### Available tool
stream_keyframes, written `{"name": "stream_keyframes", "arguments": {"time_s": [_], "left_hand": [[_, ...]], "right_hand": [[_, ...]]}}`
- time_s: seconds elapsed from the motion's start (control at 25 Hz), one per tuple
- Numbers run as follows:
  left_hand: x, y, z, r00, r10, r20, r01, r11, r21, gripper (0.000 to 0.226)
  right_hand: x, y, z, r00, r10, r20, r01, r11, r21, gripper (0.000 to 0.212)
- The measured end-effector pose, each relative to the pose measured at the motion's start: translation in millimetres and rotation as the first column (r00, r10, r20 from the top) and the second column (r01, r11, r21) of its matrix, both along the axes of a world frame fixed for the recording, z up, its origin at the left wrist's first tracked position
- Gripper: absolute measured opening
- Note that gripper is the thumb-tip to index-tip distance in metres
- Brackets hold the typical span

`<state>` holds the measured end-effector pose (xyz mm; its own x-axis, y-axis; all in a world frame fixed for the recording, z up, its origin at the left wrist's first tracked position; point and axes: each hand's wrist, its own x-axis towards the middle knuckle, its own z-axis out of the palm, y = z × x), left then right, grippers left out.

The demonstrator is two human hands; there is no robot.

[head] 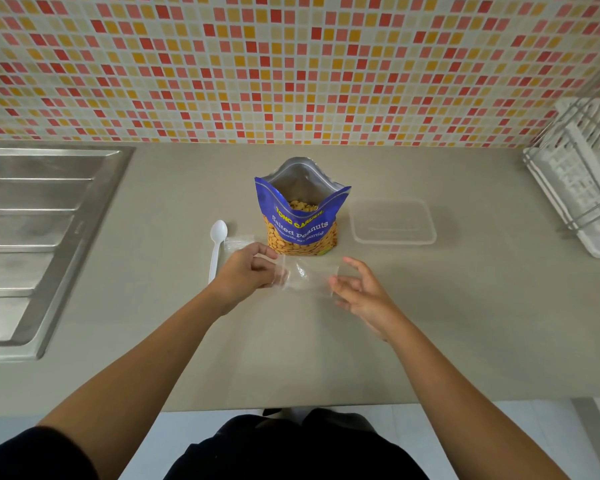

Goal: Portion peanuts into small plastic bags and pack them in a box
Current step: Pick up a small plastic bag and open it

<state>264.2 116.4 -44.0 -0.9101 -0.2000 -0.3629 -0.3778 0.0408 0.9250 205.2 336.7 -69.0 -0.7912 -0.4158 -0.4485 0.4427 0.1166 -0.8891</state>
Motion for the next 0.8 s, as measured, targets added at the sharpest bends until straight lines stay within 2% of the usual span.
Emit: {"name": "stream_keyframes", "arguments": {"time_s": [0.08, 0.16, 0.36, 0.44, 0.48, 0.52, 0.6, 0.64, 0.68, 0.72, 0.8], "left_hand": [[-2.0, 2.1, -0.5, 0.999, -0.044, -0.001, 0.044, 0.999, -0.018, 0.026], [-2.5, 2.9, -0.8, 0.998, -0.058, 0.01, 0.058, 0.997, -0.057, 0.026], [-4.6, 2.4, -1.4, 0.999, -0.026, 0.035, 0.029, 0.996, -0.083, 0.022], [-5.9, 1.6, 0.3, 0.999, -0.008, 0.053, 0.011, 0.998, -0.057, 0.016], [-6.5, 0.7, 2.2, 0.998, 0.012, 0.063, -0.009, 0.999, -0.048, 0.012], [-6.8, -1.0, 4.0, 0.997, 0.028, 0.071, -0.024, 0.998, -0.055, 0.008], [-6.4, -4.0, 8.1, 0.996, 0.024, 0.09, -0.014, 0.994, -0.109, 0.005], [-6.4, -4.4, 10.2, 0.995, 0.012, 0.096, 0.001, 0.992, -0.129, 0.006], [-6.9, -3.9, 12.5, 0.995, -0.004, 0.099, 0.018, 0.99, -0.143, 0.008], [-7.5, -2.0, 15.4, 0.995, -0.022, 0.1, 0.038, 0.986, -0.161, 0.012], [-10.1, 3.8, 20.9, 0.994, -0.059, 0.093, 0.077, 0.977, -0.2, 0.013]], "right_hand": [[1.9, -1.7, -2.2, 0.999, -0.028, 0.038, 0.03, 0.998, -0.05, 0.06], [1.6, -4.1, -3.4, 0.998, -0.068, 0.012, 0.068, 0.996, -0.05, 0.062], [0.1, -4.5, 0.1, 0.994, -0.106, -0.019, 0.105, 0.994, -0.035, 0.056], [-0.8, -2.7, -0.4, 0.979, -0.161, -0.126, 0.174, 0.98, 0.094, 0.051], [-0.9, -0.7, -1.1, 0.949, -0.182, -0.256, 0.231, 0.957, 0.177, 0.047], [-0.4, 2.3, -1.2, 0.885, -0.151, -0.44, 0.277, 0.931, 0.238, 0.044], [1.0, 4.5, 0.4, 0.651, 0.114, -0.751, 0.226, 0.915, 0.335, 0.046], [1.6, 1.9, 3.0, 0.536, 0.282, -0.796, 0.145, 0.898, 0.416, 0.053], [2.2, -2.6, 6.9, 0.461, 0.424, -0.78, 0.055, 0.863, 0.502, 0.061], [2.8, -8.8, 11.5, 0.425, 0.521, -0.74, -0.019, 0.823, 0.568, 0.07], [3.4, -21.6, 19.4, 0.403, 0.613, -0.68, -0.096, 0.767, 0.635, 0.086]]}}
